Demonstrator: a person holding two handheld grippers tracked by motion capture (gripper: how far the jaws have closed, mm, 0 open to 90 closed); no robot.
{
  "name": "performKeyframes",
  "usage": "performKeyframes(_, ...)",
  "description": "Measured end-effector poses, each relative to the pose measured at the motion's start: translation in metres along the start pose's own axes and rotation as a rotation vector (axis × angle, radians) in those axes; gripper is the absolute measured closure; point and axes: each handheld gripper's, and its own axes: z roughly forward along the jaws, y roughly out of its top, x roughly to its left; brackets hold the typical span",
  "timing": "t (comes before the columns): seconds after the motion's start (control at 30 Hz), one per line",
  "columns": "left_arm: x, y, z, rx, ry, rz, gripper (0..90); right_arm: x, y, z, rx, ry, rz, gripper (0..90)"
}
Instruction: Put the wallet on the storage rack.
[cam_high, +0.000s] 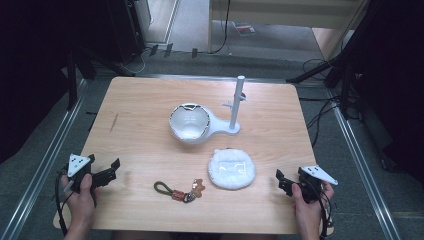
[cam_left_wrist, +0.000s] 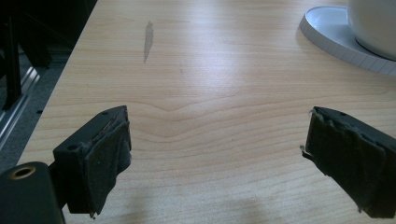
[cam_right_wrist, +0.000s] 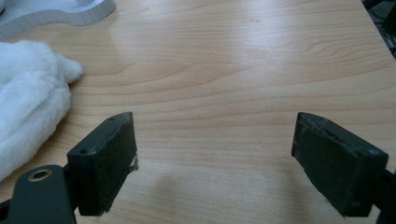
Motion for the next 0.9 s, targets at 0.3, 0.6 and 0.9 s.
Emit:
performKeyframes(0.3,0.0,0.0,0.0,0.002,-0.005,-0.002,7.3,0.018,0.004,-0.001,0.013,0.032,-0.046,13.1)
performKeyframes(0.6,0.0,0.0,0.001,0.001,-0.006,-0.003,7.3,0.06,0.021,0.006,0.036,0.164,-0.052,9.3)
performKeyframes(0.9,0.0,0.0,0.001,0.004,-0.006,-0.001,7.3,0.091,0.024,0.025,0.116,0.257,-0.044,5.4)
